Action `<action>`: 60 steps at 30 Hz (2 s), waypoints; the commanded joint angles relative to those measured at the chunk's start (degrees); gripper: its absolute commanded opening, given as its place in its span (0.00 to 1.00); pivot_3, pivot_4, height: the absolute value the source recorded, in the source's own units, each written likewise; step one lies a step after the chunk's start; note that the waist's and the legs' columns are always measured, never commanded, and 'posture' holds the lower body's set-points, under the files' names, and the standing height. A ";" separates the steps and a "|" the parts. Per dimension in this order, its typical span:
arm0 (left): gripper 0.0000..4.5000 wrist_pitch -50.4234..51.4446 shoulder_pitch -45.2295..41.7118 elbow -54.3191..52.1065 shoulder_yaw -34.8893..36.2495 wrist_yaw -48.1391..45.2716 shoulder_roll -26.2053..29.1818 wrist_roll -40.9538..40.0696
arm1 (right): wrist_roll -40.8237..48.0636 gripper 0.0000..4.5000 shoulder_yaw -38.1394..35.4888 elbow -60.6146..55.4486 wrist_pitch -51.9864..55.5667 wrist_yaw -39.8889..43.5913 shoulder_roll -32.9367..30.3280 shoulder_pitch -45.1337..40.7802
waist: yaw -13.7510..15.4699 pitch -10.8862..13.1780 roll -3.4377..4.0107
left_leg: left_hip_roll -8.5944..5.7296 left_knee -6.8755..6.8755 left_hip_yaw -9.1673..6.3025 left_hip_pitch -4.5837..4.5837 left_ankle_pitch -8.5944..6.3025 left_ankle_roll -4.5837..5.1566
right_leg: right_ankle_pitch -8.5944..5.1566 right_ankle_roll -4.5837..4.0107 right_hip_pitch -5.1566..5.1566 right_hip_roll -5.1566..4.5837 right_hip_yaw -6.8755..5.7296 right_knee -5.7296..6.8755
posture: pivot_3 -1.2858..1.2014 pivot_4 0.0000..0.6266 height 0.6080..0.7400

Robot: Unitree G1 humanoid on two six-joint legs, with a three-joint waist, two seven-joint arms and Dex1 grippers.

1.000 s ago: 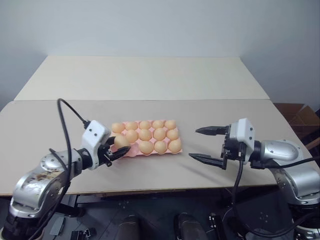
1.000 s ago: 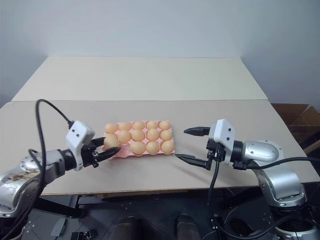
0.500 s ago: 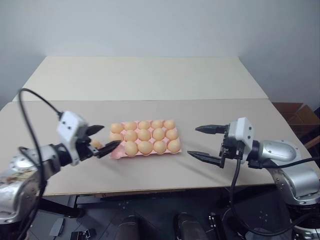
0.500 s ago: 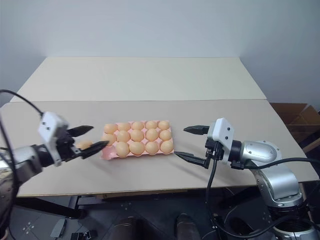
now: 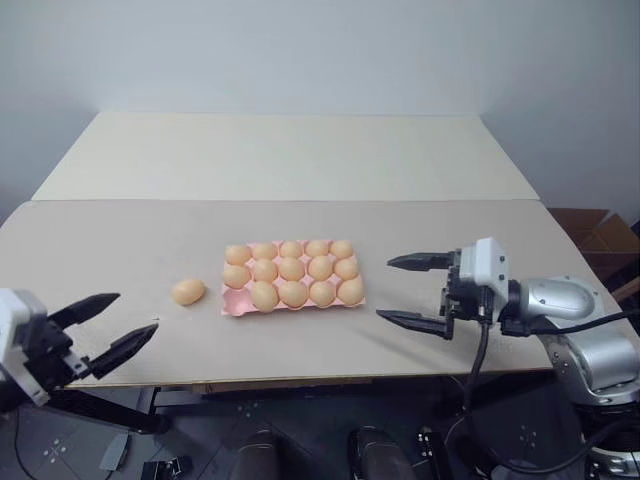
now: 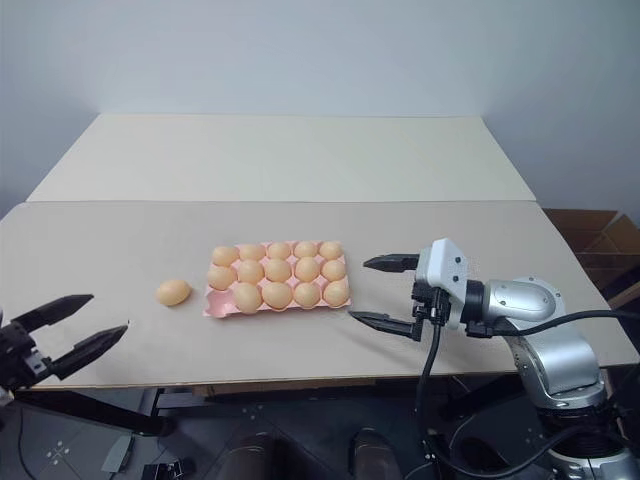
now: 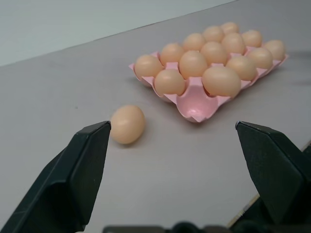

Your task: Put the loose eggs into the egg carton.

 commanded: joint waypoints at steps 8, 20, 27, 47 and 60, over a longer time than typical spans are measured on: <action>0.99 2.31 -4.08 0.22 -3.12 6.68 3.24 -0.78 | 0.58 1.00 -1.29 -0.29 -1.02 -0.12 -0.31 -1.22 | 0.29 0.00 0.00 | 0.02 0.00 -0.02 0.01 0.00 0.00 | 0.01 -0.01 -0.01 0.05 -0.01 0.04 | 0.52 0.24 1.00; 0.99 5.84 -27.88 20.36 -26.89 13.08 9.59 10.64 | 0.87 1.00 -1.03 -1.20 -0.42 -1.61 -0.10 -2.06 | 0.48 0.00 0.00 | 0.01 0.00 -0.04 -0.04 0.00 0.01 | 0.32 0.16 -0.03 0.12 -0.06 0.06 | 0.52 0.24 1.00; 0.86 2.80 -36.48 31.03 -36.29 7.48 10.59 15.54 | 1.43 1.00 -1.61 -2.33 0.01 -2.36 -0.27 -1.76 | 0.27 -0.01 -0.01 | 0.00 0.00 -0.04 -0.11 0.00 0.01 | 0.32 0.17 -0.05 0.09 -0.08 0.03 | 0.52 0.24 1.00; 0.33 2.19 -32.68 12.55 -32.73 1.67 9.97 8.29 | 1.31 1.00 -1.38 -4.20 0.31 -6.34 0.65 -0.64 | 0.49 0.00 0.00 | -0.01 0.00 -0.05 -0.11 0.00 0.01 | 0.33 0.20 -0.03 0.04 -0.08 0.04 | 0.52 0.24 1.00; 0.86 0.86 -36.63 17.71 -37.83 -2.09 10.17 9.36 | 1.09 1.00 -1.40 -4.19 0.42 -7.63 0.97 -0.70 | 0.40 0.00 -0.01 | -0.02 0.00 -0.07 -0.11 0.00 0.01 | 0.33 0.22 -0.03 0.09 -0.08 0.04 | 0.52 0.24 1.00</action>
